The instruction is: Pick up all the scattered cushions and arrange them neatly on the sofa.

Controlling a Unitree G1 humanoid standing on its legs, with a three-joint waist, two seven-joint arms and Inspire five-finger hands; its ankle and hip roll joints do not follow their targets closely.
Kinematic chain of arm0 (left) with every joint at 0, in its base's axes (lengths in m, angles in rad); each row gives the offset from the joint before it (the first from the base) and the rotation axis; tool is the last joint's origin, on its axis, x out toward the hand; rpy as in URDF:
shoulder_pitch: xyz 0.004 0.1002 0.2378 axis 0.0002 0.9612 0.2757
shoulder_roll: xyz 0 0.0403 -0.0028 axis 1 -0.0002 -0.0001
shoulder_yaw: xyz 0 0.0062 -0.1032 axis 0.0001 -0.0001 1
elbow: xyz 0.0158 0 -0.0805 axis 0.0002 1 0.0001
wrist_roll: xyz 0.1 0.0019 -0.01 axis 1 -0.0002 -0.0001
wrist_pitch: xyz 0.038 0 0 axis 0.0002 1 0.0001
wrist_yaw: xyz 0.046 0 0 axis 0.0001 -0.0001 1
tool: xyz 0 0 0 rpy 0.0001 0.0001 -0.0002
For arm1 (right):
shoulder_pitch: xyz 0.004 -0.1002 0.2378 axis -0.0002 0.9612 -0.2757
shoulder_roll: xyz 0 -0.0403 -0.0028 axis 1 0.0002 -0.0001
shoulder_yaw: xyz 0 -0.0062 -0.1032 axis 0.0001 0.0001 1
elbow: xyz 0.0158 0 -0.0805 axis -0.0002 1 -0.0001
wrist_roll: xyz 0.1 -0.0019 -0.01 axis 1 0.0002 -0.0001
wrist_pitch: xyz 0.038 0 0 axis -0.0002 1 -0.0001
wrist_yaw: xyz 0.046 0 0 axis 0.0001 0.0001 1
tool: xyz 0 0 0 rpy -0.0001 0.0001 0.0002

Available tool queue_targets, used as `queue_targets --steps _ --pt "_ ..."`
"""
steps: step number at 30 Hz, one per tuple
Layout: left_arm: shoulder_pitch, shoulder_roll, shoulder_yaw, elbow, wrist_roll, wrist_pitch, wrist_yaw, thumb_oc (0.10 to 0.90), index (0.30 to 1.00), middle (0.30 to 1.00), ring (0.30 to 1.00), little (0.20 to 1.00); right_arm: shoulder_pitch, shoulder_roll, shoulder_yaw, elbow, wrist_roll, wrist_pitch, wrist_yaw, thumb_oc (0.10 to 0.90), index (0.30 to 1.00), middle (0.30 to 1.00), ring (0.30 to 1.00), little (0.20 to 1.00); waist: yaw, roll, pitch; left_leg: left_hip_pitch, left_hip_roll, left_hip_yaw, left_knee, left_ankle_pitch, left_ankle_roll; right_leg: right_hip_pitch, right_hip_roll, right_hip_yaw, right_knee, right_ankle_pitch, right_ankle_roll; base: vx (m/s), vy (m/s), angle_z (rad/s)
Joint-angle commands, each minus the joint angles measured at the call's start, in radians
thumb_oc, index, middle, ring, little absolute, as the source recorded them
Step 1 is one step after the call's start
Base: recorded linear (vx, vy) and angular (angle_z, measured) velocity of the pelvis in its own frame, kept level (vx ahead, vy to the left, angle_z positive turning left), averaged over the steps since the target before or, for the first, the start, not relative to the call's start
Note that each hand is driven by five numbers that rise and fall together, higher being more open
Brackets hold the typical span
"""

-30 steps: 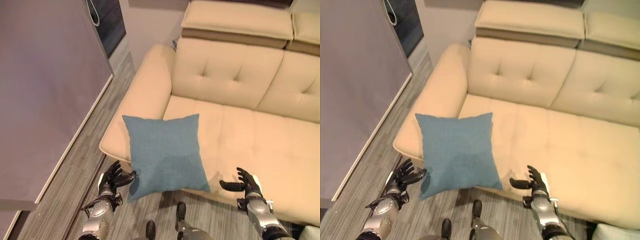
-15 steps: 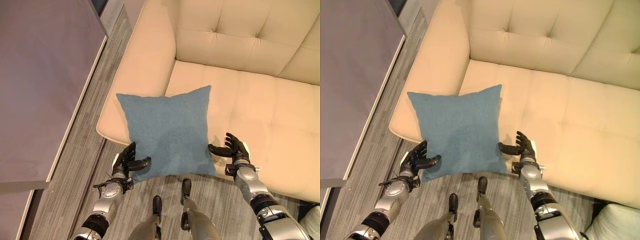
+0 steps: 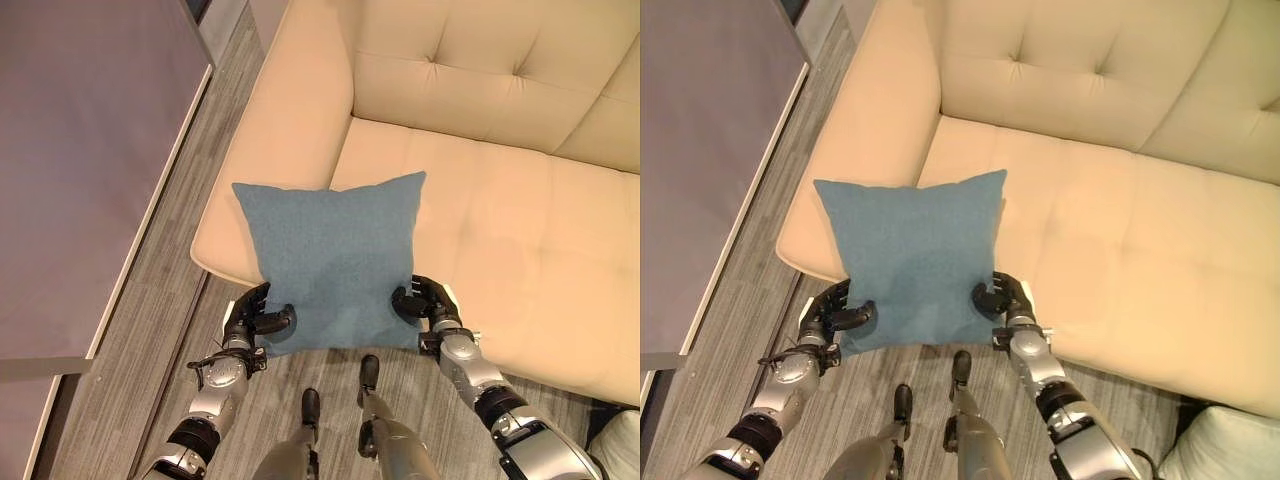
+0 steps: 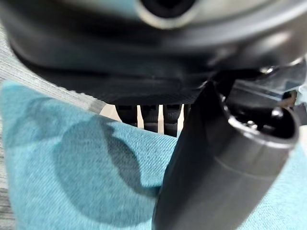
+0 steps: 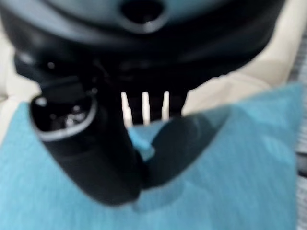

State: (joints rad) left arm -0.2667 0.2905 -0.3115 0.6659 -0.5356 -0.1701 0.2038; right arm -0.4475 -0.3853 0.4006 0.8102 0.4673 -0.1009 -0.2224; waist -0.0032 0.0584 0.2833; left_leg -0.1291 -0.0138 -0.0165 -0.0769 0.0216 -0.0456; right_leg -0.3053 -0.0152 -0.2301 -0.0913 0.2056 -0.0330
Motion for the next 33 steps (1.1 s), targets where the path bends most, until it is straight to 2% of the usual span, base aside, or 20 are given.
queue_targets --steps 1,8,12,15,16,19,23,25,29,30,33 --pt "-0.043 -0.030 -0.049 -0.074 0.039 -0.066 -0.058 0.400 0.300 0.300 0.300 0.300 0.005 0.120 0.022 -0.126 -0.071 -0.065 0.085 0.400 0.300 0.300 0.300 0.300 0.002 -0.052 -0.063 -0.050 -0.042 0.033 -0.010 0.023 -0.008 0.104 -0.019 0.099 0.021 -0.166 0.119 0.06 0.025 0.06" --pt "0.082 -0.026 -0.004 -0.132 0.064 -0.033 -0.097 0.400 0.300 0.300 0.300 0.300 0.181 0.103 -0.061 -0.212 -0.145 -0.047 0.099 0.400 0.300 0.300 0.300 0.300 -0.018 -0.082 -0.125 0.046 -0.036 0.055 -0.010 -0.022 0.008 0.198 -0.014 0.123 0.004 -0.176 0.130 0.10 0.049 -0.07" --pt "0.134 -0.026 -0.015 -0.176 0.076 -0.010 -0.122 0.400 0.300 0.300 0.300 0.300 0.261 0.105 -0.093 -0.266 -0.173 -0.035 0.110 0.400 0.300 0.300 0.300 0.300 -0.037 -0.095 -0.173 0.114 -0.029 0.085 -0.010 -0.053 0.019 0.246 -0.010 0.167 0.004 -0.180 0.142 0.07 0.084 -0.28" --pt "0.146 -0.027 -0.020 -0.187 0.079 -0.003 -0.125 0.400 0.300 0.300 0.300 0.300 0.280 0.104 -0.106 -0.294 -0.180 -0.031 0.110 0.400 0.300 0.300 0.300 0.300 -0.045 -0.100 -0.186 0.139 -0.026 0.106 -0.010 -0.063 0.025 0.259 -0.007 0.195 0.004 -0.173 0.147 0.01 0.093 -0.51" --pt "0.161 -0.029 -0.024 -0.207 0.074 0.002 -0.126 0.400 0.300 0.300 0.300 0.300 0.297 0.110 -0.117 -0.333 -0.184 -0.031 0.108 0.400 0.300 0.300 0.300 0.300 -0.062 -0.101 -0.202 0.158 -0.023 0.146 -0.005 -0.074 0.036 0.256 -0.004 0.240 0.015 -0.161 0.161 -0.03 0.130 -0.48" --pt "0.168 -0.032 -0.029 -0.209 0.068 0.007 -0.126 0.400 0.300 0.300 0.300 0.300 0.307 0.112 -0.122 -0.360 -0.187 -0.029 0.107 0.400 0.300 0.300 0.300 0.300 -0.068 -0.101 -0.211 0.167 -0.021 0.179 -0.009 -0.077 0.043 0.246 -0.001 0.271 0.025 -0.148 0.174 -0.06 0.096 -0.82" --pt "0.173 -0.033 -0.042 -0.213 0.059 0.014 -0.131 0.400 0.300 0.300 0.300 0.300 0.324 0.120 -0.133 -0.384 -0.165 -0.031 0.116 0.400 0.300 0.300 0.300 0.300 -0.088 -0.100 -0.200 0.170 -0.014 0.212 -0.010 -0.071 0.050 0.205 0.007 0.304 0.084 -0.137 0.197 -0.07 0.031 -0.72" --pt "0.171 -0.030 -0.049 -0.213 0.061 0.014 -0.135 0.400 0.300 0.300 0.300 0.300 0.325 0.119 -0.133 -0.381 -0.163 -0.032 0.117 0.400 0.300 0.300 0.300 0.300 -0.090 -0.099 -0.193 0.168 -0.009 0.219 -0.010 -0.069 0.053 0.190 0.010 0.304 0.107 -0.142 0.201 -0.11 -0.029 -0.32" --pt "0.167 -0.017 -0.082 -0.204 0.094 0.025 -0.156 0.400 0.300 0.300 0.300 0.300 0.334 0.104 -0.140 -0.378 -0.169 -0.034 0.112 0.400 0.300 0.300 0.300 0.300 -0.085 -0.093 -0.179 0.169 0.012 0.242 -0.007 -0.064 0.056 0.193 -0.014 0.250 0.166 -0.184 0.187 -0.11 -0.095 -0.28" --pt "0.169 -0.022 -0.090 -0.196 0.090 0.031 -0.162 0.400 0.300 0.300 0.300 0.300 0.347 0.091 -0.152 -0.392 -0.175 -0.036 0.108 0.400 0.300 0.300 0.300 0.300 -0.079 -0.091 -0.183 0.166 0.024 0.256 0.000 -0.062 0.052 0.234 -0.040 0.208 0.178 -0.211 0.182 -0.08 -0.108 -0.15" --pt "0.170 -0.030 -0.096 -0.195 0.084 0.033 -0.159 0.400 0.300 0.300 0.300 0.300 0.350 0.086 -0.154 -0.399 -0.185 -0.031 0.105 0.400 0.300 0.300 0.300 0.300 -0.070 -0.097 -0.194 0.162 0.028 0.271 0.000 -0.061 0.047 0.245 -0.054 0.183 0.153 -0.206 0.181 -0.04 -0.134 0.00"
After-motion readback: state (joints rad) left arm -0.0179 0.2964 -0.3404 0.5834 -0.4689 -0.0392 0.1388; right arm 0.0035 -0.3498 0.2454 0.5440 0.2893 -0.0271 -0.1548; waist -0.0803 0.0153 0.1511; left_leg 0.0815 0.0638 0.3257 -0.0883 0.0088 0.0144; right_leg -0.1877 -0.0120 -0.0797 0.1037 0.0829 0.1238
